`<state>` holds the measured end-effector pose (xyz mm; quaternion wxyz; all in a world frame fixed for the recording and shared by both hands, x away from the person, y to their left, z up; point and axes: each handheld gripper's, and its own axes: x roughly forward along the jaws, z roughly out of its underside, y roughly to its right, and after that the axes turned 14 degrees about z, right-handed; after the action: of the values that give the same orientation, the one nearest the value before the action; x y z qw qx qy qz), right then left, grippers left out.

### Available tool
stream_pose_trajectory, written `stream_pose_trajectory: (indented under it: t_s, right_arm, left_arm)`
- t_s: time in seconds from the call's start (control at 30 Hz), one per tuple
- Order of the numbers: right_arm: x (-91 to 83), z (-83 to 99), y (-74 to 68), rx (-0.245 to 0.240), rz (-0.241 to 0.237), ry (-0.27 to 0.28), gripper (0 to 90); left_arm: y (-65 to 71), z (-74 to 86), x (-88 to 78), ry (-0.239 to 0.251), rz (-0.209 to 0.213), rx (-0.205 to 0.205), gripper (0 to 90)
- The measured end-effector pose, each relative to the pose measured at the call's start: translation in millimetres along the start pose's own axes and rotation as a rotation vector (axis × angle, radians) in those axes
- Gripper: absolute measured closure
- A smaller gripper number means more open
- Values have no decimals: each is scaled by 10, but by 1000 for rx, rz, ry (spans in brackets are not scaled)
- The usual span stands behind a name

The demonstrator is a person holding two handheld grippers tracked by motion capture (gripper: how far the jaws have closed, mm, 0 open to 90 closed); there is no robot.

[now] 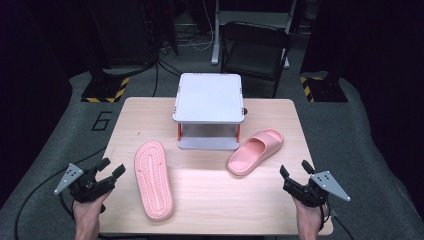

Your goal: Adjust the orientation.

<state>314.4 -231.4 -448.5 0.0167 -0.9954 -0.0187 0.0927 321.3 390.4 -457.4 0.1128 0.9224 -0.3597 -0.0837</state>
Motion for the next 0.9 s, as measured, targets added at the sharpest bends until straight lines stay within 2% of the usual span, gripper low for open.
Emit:
stream_pose_trajectory:
  t_s: [0.07,0.17,0.3,0.37,0.43,0.5,0.53,0.77,0.87,0.9]
  right_arm:
    - [28,10,-5,-38,-1,-5,193]
    - [50,21,7,-37,1,-22,194]
    - [74,14,23,-35,-2,-16,197]
    - [82,18,25,-39,0,-19,197]
    - [136,51,11,-53,14,-46,200]
    - [167,62,-12,-39,12,-54,200]
    - [182,65,-26,-42,13,-57,200]
    - [282,85,-122,-63,23,-91,200]
    - [501,107,-262,-88,52,-143,200]
    - [569,112,-296,-118,55,-154,200]
  left_arm:
    - [14,-4,5,-5,4,7,235]
    - [33,-10,21,-19,9,26,235]
    - [43,-13,39,-44,6,52,235]
    - [52,-6,53,-35,-4,53,235]
    - [51,-3,57,-31,-19,53,235]
    - [45,0,57,-25,-22,49,235]
    - [43,-4,37,-38,-17,40,235]
    - [20,-3,19,-24,-27,25,235]
    - [20,0,27,-15,-32,25,235]
    - [23,-5,10,-21,-33,22,236]
